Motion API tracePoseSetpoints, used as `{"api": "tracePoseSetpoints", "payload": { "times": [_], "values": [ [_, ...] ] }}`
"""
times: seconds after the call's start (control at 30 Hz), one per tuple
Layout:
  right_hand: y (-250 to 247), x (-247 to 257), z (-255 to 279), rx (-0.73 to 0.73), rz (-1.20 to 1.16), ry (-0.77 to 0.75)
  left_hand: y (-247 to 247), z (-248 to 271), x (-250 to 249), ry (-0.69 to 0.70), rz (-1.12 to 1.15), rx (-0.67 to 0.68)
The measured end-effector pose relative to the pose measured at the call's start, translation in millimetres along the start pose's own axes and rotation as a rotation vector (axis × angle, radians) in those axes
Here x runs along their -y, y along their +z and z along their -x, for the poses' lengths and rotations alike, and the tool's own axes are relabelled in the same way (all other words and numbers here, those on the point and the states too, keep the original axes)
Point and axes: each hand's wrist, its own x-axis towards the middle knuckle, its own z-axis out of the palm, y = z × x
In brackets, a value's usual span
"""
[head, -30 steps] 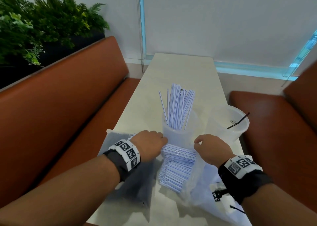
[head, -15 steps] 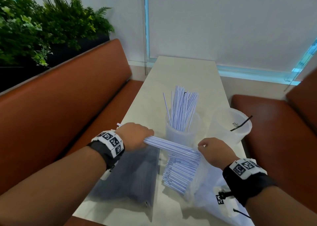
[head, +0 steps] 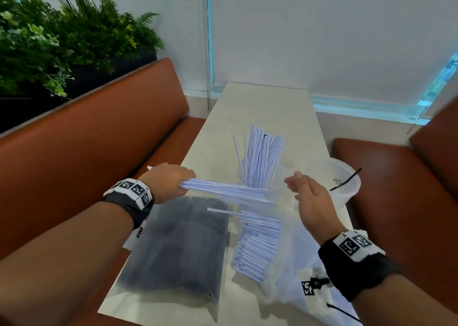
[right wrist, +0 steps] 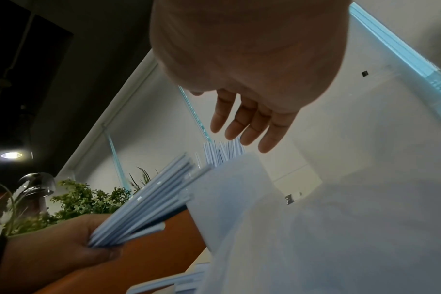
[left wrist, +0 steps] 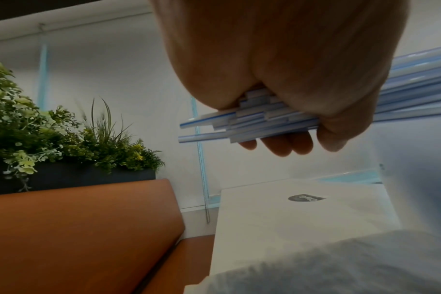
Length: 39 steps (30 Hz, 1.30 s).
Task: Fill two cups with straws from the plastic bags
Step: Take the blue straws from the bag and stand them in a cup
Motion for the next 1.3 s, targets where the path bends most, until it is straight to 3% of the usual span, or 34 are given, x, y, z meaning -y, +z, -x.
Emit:
{"api": "tracePoseSetpoints", "payload": {
  "times": [0.13,0.23,0.37,0.4,0.53,0.67,0.77,0.9,0.97,1.03,1.17,1.3],
  "values": [
    [10.3,11.1,1.0,-0.016,-0.197,-0.013,-14.0,-3.8,-26.0,0.049,0.079,-0.126],
    [16.6,26.1,-2.9,0.057,-0.297,0.033,-20.7,-18.0,-63.2,0.077,0.073,-0.143],
    [-1.8,36.6,-16.2,-0.215,-0.38,-0.038,-30.6,-31.0,-84.6,0.073,0.031,-0.191],
    [-4.5,37.7,-17.9,-0.219,-0.364,-0.041,-32.7,-33.3,-89.1,0.076,0.029,-0.206],
    [9.5,42.4,-9.7,0.087,-0.286,0.075,-34.5,-42.5,-124.0,0.163,0.03,-0.243],
    [10.2,39.5,-9.1,0.039,-0.352,0.07,-34.0,-44.6,-138.0,0.162,0.076,-0.242],
    [8.0,37.9,-13.9,0.014,-0.57,0.166,-50.5,-41.7,-134.0,0.119,0.368,-0.315],
    [11.4,44.0,-19.9,0.014,-0.709,0.351,-95.2,-39.6,-148.0,0.098,1.185,-0.606],
    [16.0,49.0,-21.0,0.041,-0.762,0.423,-115.1,-43.9,-156.6,0.181,1.562,-0.75],
    [22.4,55.8,-19.2,0.089,-0.844,0.46,-124.4,-49.6,-164.9,0.27,1.812,-0.806],
    [28.7,67.7,-13.7,0.303,-0.962,0.458,-111.8,-57.3,-179.8,0.225,1.924,-0.729],
    [25.0,63.8,-16.8,0.256,-0.939,0.46,-105.5,-58.5,-175.0,0.163,1.98,-0.74]
  ]
}}
